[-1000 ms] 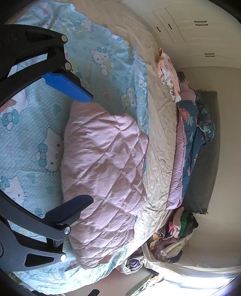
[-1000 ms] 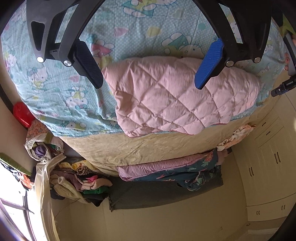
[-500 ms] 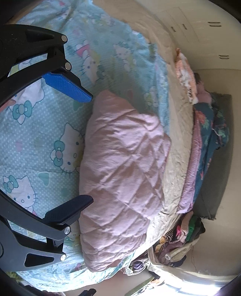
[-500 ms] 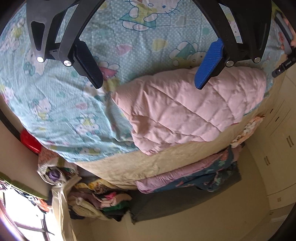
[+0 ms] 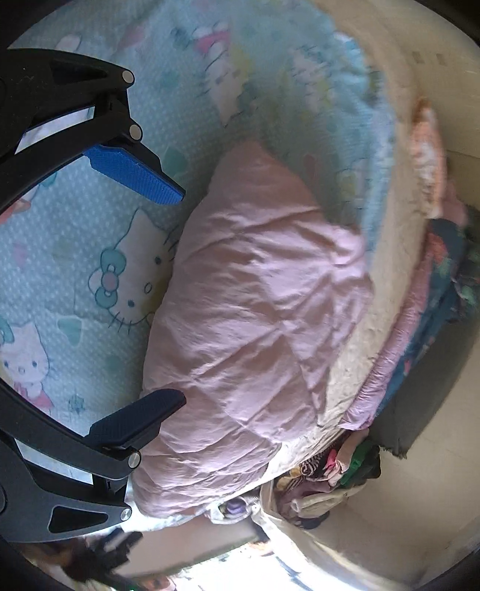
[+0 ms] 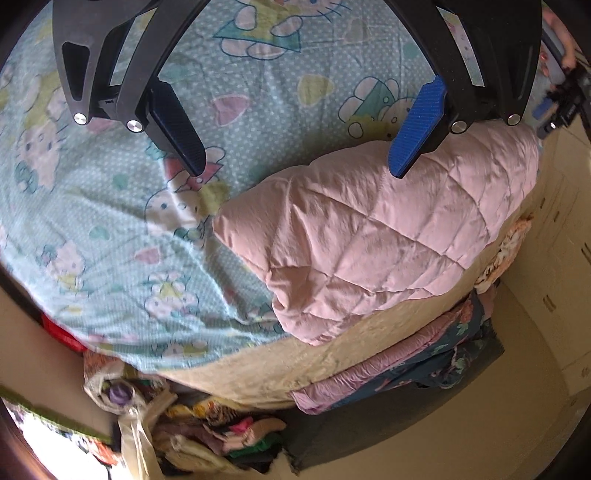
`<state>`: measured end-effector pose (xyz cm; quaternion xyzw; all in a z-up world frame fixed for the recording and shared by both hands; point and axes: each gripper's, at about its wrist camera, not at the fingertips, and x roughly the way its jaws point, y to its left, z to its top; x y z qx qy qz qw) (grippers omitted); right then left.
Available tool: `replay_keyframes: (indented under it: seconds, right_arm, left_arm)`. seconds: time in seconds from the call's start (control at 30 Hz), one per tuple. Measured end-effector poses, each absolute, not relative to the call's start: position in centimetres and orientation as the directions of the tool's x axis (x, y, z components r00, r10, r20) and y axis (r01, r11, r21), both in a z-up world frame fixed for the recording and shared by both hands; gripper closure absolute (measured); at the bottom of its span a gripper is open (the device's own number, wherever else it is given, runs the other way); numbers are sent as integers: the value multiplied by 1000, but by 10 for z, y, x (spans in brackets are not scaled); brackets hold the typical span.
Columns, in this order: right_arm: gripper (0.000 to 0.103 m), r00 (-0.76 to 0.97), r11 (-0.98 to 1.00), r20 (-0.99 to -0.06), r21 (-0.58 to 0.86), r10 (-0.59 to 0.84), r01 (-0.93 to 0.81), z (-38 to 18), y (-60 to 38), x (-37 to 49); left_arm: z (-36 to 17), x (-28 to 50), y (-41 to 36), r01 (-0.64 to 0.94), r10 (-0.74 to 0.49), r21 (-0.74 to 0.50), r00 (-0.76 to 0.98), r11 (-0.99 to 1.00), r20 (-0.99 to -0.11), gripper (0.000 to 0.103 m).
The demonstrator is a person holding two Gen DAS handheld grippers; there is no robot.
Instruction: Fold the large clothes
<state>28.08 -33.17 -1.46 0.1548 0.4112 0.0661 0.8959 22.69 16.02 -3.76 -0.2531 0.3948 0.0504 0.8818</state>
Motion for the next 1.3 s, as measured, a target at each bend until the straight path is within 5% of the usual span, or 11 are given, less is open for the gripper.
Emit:
replay_keyframes:
  seconds: [0.43, 1.03, 1.17, 1.3]
  right_arm:
    - [4, 582, 844, -728, 521, 362, 126, -58, -331, 331]
    - [4, 601, 774, -660, 624, 451, 104, -92, -327, 381]
    - [7, 619, 795, -653, 602, 437, 74, -91, -323, 382]
    - [22, 637, 809, -634, 587, 439, 27, -86, -319, 381]
  left_arm:
    - [-86, 260, 194, -410, -258, -658, 689, 631, -677, 10]
    - [-99, 292, 193, -423, -223, -680, 727, 599, -649, 8]
    - [-91, 294, 189, -409, -189, -639, 728, 652, -659, 18]
    - [-79, 292, 183, -379, -150, -576, 729, 724, -668, 37]
